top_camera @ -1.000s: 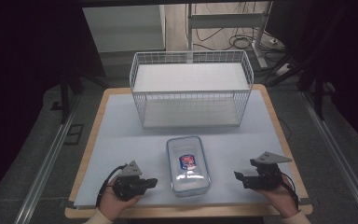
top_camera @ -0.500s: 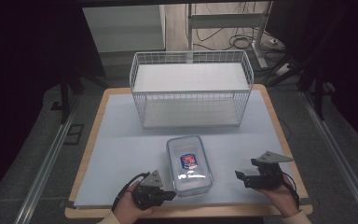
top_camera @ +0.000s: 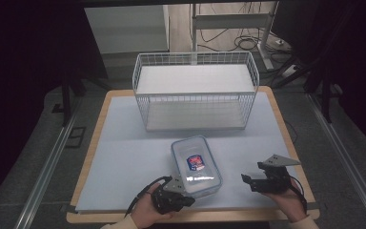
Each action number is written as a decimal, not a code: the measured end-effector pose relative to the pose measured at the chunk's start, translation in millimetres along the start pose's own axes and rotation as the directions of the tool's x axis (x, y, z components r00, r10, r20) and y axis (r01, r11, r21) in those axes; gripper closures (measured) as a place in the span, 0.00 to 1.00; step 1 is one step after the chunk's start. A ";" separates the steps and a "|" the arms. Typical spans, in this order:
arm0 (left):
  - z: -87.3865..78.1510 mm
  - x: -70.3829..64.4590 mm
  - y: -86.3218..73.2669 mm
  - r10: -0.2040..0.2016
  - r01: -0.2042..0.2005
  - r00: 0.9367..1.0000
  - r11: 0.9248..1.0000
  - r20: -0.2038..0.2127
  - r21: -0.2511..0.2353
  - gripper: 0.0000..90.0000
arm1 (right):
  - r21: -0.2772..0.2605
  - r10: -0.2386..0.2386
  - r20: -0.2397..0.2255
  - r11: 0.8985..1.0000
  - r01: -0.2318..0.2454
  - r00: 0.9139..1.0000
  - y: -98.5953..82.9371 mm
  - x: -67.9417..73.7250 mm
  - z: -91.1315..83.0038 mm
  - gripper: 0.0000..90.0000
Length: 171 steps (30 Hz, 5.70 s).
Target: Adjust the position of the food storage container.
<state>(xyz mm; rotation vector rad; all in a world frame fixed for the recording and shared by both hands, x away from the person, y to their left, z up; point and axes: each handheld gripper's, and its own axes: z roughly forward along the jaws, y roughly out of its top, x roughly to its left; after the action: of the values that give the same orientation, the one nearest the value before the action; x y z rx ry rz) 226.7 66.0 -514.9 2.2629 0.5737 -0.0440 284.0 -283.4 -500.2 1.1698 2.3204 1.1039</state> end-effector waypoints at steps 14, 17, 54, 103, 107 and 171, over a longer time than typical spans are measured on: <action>-21.9 12.0 -12.4 -0.044 0.043 0.999 0.998 -0.015 -0.035 1.00 | -0.001 0.002 0.002 1.000 -0.002 1.000 -0.4 -1.3 -0.5 0.20; -24.1 15.6 -13.4 -0.055 0.054 0.998 0.998 -0.019 -0.043 1.00 | 0.004 -0.003 0.000 1.000 0.003 1.000 -0.6 -0.9 0.4 0.20; 38.8 18.5 50.2 -0.045 0.042 0.998 0.997 -0.037 -0.063 1.00 | -0.003 0.000 0.004 1.000 0.000 1.000 -0.6 -3.8 -1.3 0.20; 94.7 27.7 109.0 -0.178 0.161 0.978 0.975 -0.107 -0.154 1.00 | 0.017 0.041 0.078 0.999 -0.042 0.996 -2.8 -17.7 -4.4 0.21; 71.7 22.2 100.7 -0.157 0.138 0.982 0.976 -0.106 -0.166 1.00 | 0.013 0.048 0.082 0.999 -0.049 0.995 -2.8 -19.8 -5.4 0.21; -77.4 95.1 -49.4 -0.515 0.411 0.808 0.841 -0.288 -0.352 0.45 | 0.192 -0.090 0.047 0.978 0.079 0.995 108.5 -23.1 93.5 1.00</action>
<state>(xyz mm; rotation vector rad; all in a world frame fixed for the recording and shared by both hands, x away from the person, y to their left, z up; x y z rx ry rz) 280.1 187.0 -515.4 1.8147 1.2599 0.2153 410.6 -215.3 -480.4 1.1391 2.4507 0.8249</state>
